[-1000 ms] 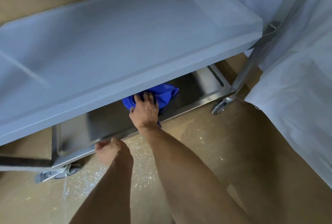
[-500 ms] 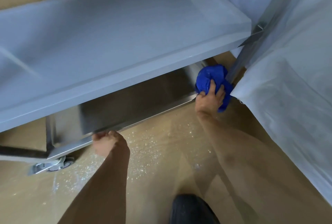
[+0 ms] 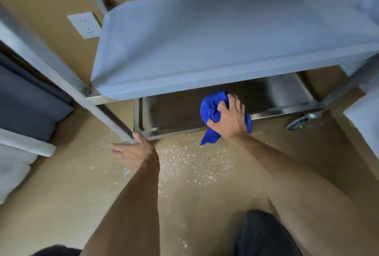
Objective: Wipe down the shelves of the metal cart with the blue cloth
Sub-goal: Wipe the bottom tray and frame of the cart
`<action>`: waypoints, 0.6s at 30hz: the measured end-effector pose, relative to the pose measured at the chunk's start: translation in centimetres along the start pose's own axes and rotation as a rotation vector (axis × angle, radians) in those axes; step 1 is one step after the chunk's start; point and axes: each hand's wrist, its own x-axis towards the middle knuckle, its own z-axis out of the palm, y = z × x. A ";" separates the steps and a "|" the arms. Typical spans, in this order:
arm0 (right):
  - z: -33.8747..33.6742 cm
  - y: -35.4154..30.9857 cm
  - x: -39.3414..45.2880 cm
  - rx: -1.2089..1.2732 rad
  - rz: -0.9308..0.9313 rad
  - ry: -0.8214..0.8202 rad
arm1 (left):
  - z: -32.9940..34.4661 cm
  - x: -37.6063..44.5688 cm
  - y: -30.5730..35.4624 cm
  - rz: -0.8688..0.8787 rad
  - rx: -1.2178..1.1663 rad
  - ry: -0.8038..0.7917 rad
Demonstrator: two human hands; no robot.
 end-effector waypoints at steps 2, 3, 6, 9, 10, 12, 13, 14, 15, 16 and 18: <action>0.2 -0.3 0.3 0.077 0.087 -0.110 | -0.4 2.1 1.5 0.085 -0.079 0.000; 0.8 -0.9 -0.2 0.077 0.142 -0.125 | -0.5 2.7 2.1 0.093 -0.091 -0.020; 3.1 -5.1 -2.1 -0.008 0.172 -0.081 | -0.4 4.3 2.4 0.046 -0.029 -0.057; 5.1 -11.6 -2.8 -0.013 0.003 -0.137 | -0.5 5.3 1.5 0.064 0.010 -0.103; 5.7 -14.4 -3.0 -0.016 -0.080 -0.164 | -0.7 5.5 1.4 0.075 0.011 -0.117; 7.6 -20.3 -3.9 -0.037 -0.227 -0.212 | -1.0 6.1 1.4 0.107 0.016 -0.133; 8.6 -22.6 -4.3 -0.058 -0.259 -0.218 | -1.2 6.4 1.3 0.117 0.017 -0.147; 9.6 -24.2 -4.7 -0.065 -0.249 -0.207 | -1.4 6.6 1.2 0.125 0.021 -0.166; 10.2 -25.2 -5.0 -0.062 -0.211 -0.183 | -1.5 6.8 1.0 0.134 0.027 -0.179; 10.4 -25.5 -5.0 -0.060 -0.189 -0.161 | -1.5 7.1 0.9 0.137 0.034 -0.186; 10.3 -24.5 -5.2 -0.086 -0.245 -0.144 | -1.4 7.2 0.7 0.102 0.030 -0.187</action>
